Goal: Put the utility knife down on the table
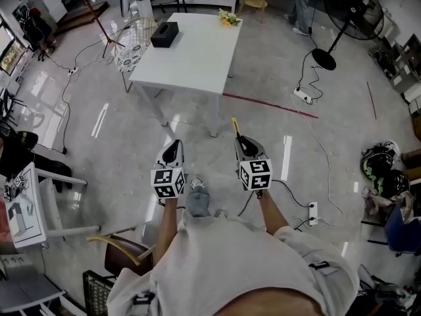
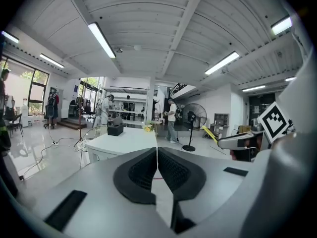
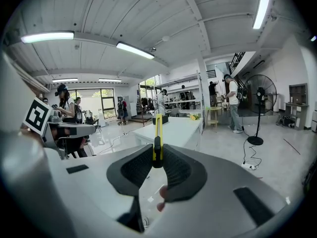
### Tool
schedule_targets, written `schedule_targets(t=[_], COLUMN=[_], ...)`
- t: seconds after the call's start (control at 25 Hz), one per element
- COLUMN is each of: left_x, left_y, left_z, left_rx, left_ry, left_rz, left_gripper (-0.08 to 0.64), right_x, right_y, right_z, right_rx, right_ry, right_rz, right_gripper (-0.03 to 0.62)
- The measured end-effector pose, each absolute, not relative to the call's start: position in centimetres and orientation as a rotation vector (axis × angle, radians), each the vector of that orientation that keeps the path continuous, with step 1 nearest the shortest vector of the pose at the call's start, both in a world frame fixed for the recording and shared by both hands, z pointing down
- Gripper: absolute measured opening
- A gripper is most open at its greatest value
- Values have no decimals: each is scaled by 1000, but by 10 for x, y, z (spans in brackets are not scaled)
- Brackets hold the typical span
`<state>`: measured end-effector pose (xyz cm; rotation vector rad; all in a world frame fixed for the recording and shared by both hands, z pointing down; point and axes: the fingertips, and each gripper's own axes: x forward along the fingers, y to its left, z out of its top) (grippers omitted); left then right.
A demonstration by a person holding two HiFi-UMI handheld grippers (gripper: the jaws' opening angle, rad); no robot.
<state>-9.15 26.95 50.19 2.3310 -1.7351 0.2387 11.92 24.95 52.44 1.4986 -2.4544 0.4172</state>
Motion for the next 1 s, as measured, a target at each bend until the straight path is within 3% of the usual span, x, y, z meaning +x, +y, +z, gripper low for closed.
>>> schedule_targets(t=[1.0], left_x=[-140], left_y=[7], left_z=[501], left_rx=[2490], left_ry=[-1512], left_rz=[197], left_gripper=[25], right_x=[61], right_y=[29], right_z=[517], right_rx=[1652], right_ry=[-2322], right_rz=[375], right_gripper=[80])
